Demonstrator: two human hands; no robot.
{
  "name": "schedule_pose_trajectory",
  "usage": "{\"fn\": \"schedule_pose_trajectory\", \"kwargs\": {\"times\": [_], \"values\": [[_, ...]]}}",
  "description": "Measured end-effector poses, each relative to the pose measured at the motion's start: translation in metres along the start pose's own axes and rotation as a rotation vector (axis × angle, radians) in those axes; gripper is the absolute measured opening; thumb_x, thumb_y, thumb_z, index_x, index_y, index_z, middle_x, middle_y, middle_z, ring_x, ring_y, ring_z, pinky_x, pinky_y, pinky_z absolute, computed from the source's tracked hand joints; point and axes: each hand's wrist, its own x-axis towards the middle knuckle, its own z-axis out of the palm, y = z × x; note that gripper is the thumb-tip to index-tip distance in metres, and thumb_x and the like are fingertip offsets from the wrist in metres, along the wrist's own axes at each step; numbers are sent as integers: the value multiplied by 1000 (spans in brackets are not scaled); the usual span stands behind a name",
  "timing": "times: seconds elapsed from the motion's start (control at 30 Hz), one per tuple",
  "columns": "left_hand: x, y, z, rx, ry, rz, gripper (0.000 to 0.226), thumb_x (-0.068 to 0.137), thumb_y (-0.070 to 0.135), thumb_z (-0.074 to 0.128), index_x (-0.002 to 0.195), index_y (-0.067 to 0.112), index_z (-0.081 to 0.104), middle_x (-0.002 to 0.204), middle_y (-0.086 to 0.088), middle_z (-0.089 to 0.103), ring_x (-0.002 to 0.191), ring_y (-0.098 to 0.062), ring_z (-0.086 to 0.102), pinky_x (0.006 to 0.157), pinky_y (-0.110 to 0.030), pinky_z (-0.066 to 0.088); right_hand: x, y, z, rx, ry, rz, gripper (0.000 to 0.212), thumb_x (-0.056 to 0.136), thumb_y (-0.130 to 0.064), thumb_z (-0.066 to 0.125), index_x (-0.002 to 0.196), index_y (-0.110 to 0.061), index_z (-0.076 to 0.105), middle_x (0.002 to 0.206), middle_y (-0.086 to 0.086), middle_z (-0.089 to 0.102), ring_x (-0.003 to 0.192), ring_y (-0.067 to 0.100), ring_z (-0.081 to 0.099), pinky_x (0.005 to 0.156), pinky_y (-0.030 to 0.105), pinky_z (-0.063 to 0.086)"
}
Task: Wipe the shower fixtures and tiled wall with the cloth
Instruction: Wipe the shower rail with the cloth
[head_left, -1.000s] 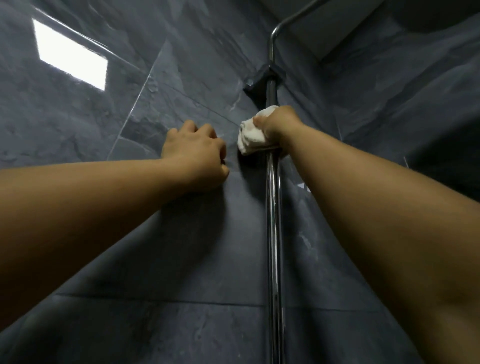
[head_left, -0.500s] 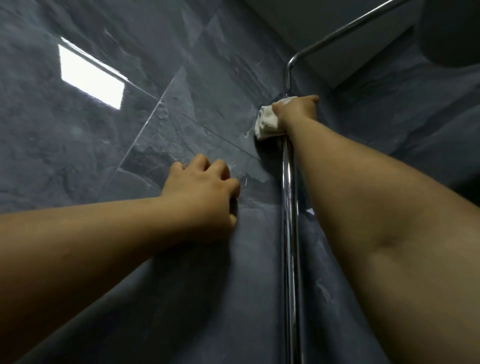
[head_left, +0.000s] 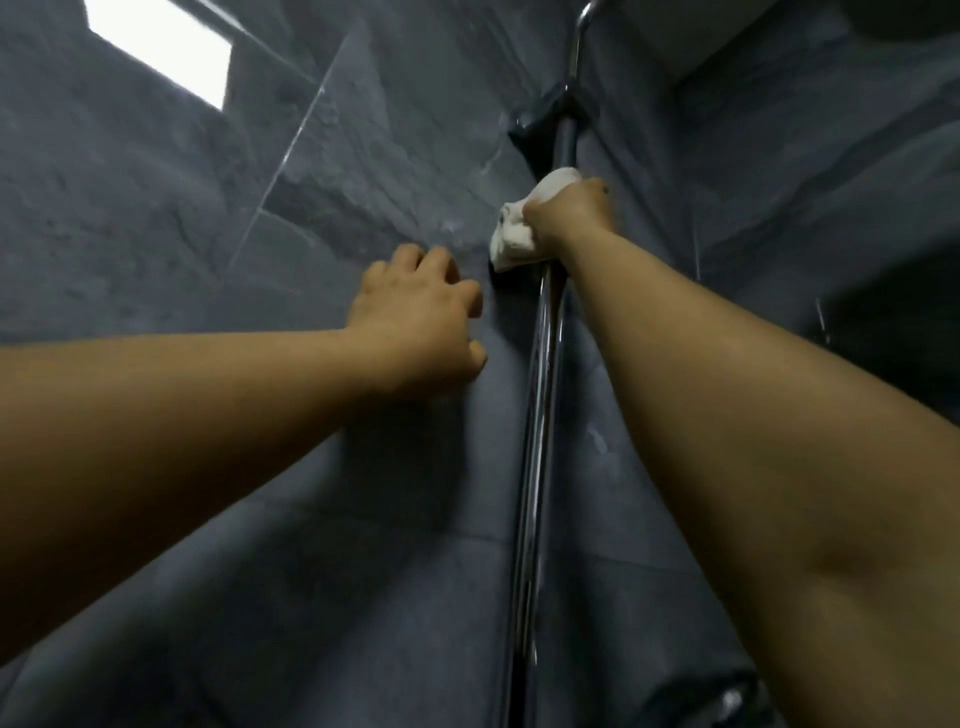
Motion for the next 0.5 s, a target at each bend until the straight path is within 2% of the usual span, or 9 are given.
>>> {"fn": "schedule_pose_trajectory", "kwargs": {"times": [0.07,0.17,0.33,0.43,0.5], "values": [[-17,4,5,-12,-29,17,47,85,47,52,129,29,46,138,-6,34,130,-29,25,104,-41,26,-17,1,2,15,-14,24,47,90,-26,53,131,-6,45,133,10,50,121,27,49,96,35,40],[-43,6,13,-28,-57,31,47,86,45,51,129,27,46,138,-6,34,131,-29,23,106,-40,22,-50,16,9,42,-26,127,49,89,-27,50,133,-8,42,134,8,50,119,27,52,93,35,42],[-84,3,16,-74,-99,42,46,86,39,51,127,19,48,138,-8,35,130,-31,24,105,-40,22,-127,37,11,57,-37,144,55,92,-35,52,135,-8,32,134,9,49,119,27,50,85,31,39],[-111,5,19,-109,-119,33,47,83,35,50,123,12,50,134,-12,40,126,-32,30,101,-38,25,-181,53,14,85,-42,162,56,90,-35,55,135,-9,32,133,10,50,118,29,51,89,33,40],[-130,6,21,-140,-101,35,50,78,38,40,117,9,53,128,-14,45,121,-34,35,97,-39,29,-222,66,20,104,-48,179,57,89,-34,57,135,-10,33,134,11,50,118,30,50,90,35,40]]}}
